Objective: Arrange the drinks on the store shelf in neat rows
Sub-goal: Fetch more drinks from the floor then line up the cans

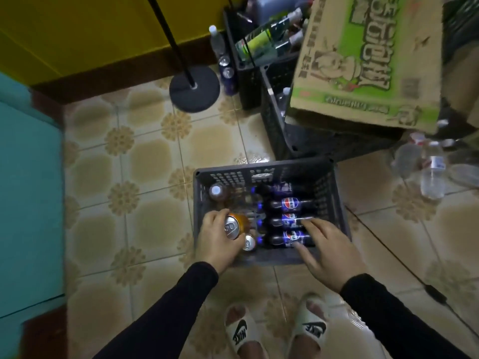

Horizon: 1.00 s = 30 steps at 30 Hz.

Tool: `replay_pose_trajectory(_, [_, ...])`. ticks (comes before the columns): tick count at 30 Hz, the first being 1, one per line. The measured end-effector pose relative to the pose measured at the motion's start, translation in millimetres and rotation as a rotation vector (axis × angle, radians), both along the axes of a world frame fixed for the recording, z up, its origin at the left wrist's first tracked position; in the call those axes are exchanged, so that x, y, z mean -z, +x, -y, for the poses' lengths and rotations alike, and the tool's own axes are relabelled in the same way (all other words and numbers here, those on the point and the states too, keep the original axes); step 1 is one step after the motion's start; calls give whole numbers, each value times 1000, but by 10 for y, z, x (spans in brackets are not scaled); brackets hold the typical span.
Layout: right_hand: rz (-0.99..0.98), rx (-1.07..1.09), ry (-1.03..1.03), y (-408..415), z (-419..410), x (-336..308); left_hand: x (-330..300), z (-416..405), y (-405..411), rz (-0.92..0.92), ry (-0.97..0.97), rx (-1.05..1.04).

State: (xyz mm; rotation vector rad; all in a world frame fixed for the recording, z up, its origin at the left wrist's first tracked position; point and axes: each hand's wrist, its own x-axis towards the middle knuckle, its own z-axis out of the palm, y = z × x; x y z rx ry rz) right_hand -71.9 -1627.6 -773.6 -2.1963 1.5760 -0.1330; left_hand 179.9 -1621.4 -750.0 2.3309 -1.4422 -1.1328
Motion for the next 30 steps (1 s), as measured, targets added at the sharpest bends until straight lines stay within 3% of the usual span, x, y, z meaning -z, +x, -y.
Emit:
replay_pose_trajectory(6, [-5, 26, 87, -6, -15, 1491, 1692, 266, -127, 8, 67, 6])
replay_pose_trajectory(11, [-6, 56, 107, -39, -187, 1907, 2450, 280, -246, 50, 146, 42])
replay_pose_trajectory(20, [-33, 91, 111, -12, -190, 1925, 2788, 328, -347, 107, 176, 59])
replay_pose_trajectory(30, [-75, 81, 118, 6, -175, 1815, 2528, 310, -197, 94, 246, 184])
